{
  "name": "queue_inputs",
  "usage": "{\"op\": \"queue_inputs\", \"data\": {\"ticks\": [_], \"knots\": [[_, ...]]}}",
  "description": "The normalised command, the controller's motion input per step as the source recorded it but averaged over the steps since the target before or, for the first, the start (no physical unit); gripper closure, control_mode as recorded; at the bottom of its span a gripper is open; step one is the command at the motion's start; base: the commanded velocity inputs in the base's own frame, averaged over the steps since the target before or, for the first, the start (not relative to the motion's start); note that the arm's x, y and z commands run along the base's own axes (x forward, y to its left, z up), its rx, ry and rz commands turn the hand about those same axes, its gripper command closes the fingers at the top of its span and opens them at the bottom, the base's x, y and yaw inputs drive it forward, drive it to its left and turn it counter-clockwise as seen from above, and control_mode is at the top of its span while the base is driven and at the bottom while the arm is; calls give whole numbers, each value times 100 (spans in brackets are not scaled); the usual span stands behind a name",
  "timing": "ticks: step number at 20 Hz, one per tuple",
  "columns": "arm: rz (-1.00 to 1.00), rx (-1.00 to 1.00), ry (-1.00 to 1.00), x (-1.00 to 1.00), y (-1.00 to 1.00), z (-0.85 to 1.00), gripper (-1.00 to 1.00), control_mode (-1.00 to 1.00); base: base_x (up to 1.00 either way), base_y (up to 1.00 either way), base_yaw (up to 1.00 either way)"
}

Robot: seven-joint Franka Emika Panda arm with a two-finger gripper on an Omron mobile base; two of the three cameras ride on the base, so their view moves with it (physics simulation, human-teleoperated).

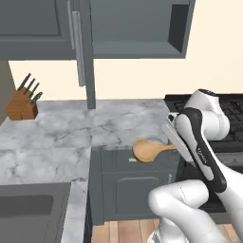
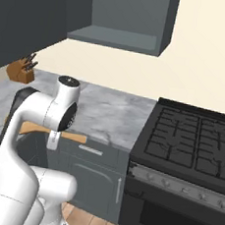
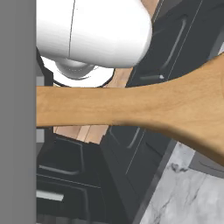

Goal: Organize the utensils by type. Pick up the wooden spoons from the counter and place them in the open cabinet. Then pick up the metallic utensils from the counter and place them in the open drawer.

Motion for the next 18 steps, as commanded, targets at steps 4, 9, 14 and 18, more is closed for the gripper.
{"op": "queue_inputs", "data": {"ticks": [4, 9, 14, 18], "knots": [[0, 0, 0, 0, 0, 0, 100, 100, 83, 49, -7], [0, 0, 0, 0, 0, 0, 100, 100, 80, 3, -12], [0, 0, 0, 0, 0, 0, 100, 100, 58, 8, -9], [0, 0, 0, 0, 0, 0, 100, 100, 7, 2, -2]]}}
